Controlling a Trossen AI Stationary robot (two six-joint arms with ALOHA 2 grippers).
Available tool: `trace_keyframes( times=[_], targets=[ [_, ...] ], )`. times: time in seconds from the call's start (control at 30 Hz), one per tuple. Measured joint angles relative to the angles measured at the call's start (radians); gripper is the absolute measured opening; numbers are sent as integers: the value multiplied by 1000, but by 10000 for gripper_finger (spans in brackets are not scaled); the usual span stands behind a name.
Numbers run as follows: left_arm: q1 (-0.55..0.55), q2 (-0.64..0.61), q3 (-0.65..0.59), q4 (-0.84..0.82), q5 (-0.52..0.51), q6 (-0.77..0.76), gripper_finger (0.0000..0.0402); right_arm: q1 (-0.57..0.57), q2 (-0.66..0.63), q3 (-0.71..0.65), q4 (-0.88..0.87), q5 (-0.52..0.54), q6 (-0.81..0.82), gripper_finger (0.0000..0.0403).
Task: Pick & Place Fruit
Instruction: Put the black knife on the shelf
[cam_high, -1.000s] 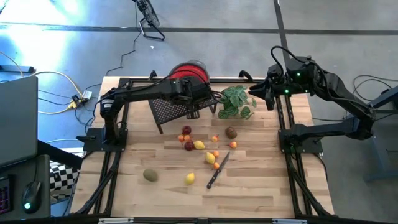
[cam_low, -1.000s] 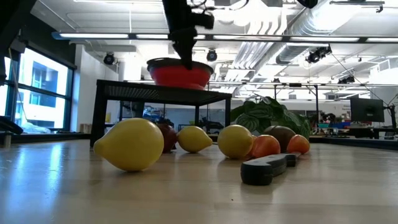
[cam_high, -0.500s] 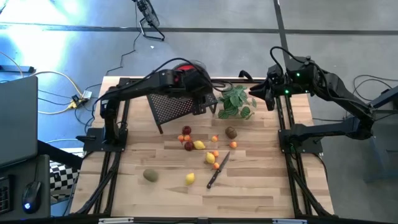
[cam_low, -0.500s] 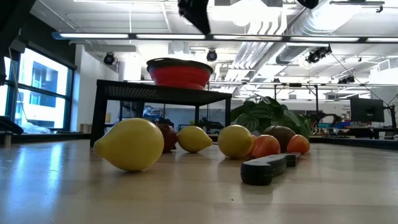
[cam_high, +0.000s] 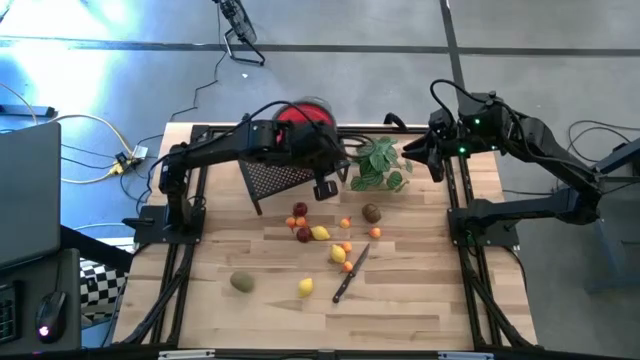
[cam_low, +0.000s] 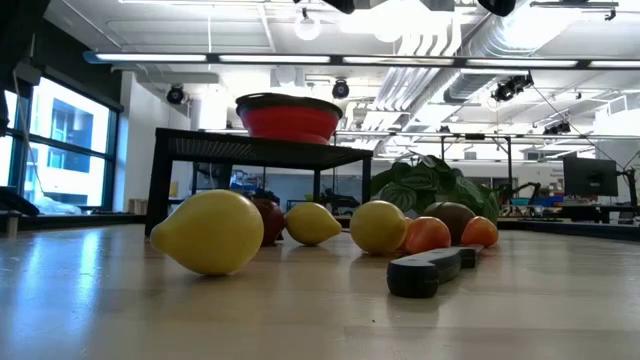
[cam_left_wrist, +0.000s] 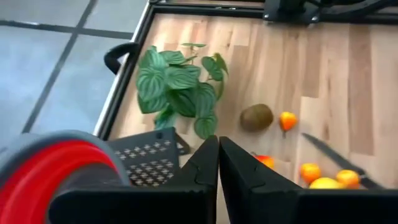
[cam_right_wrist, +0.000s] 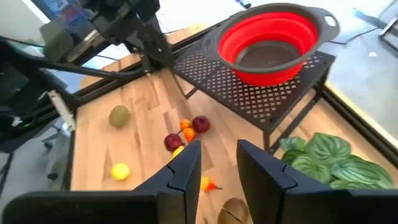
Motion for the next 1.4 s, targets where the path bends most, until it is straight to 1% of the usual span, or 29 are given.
trace_keyframes(
  times=[0.1,0.3,0.57,0.73,0.93,1.03,1.13,1.23,1.4],
  targets=[
    [-23,0,0,0,0,-54,15,5,0,0,-22,-25,0,95],
    [-66,0,0,0,0,-139,17,38,0,0,-88,-18,-18,95],
    [-110,0,0,23,-2,-271,17,99,14,0,-93,-14,-11,95],
    [-157,0,-1,96,-6,-276,17,132,40,0,-93,-14,-11,95],
    [-223,0,-1,104,-41,-294,17,155,87,0,-93,-15,-13,95],
    [-252,-11,-2,71,-49,-304,17,161,106,0,-94,-15,-19,95],
    [-271,-29,-2,2,-93,-322,8,165,113,0,-99,-15,-17,95],
    [-274,-46,-1,-35,-68,-332,3,166,113,0,-101,-15,-13,95],
    [-267,-70,-1,-127,-70,-311,1,166,98,0,-102,-13,28,95]
  ],
)
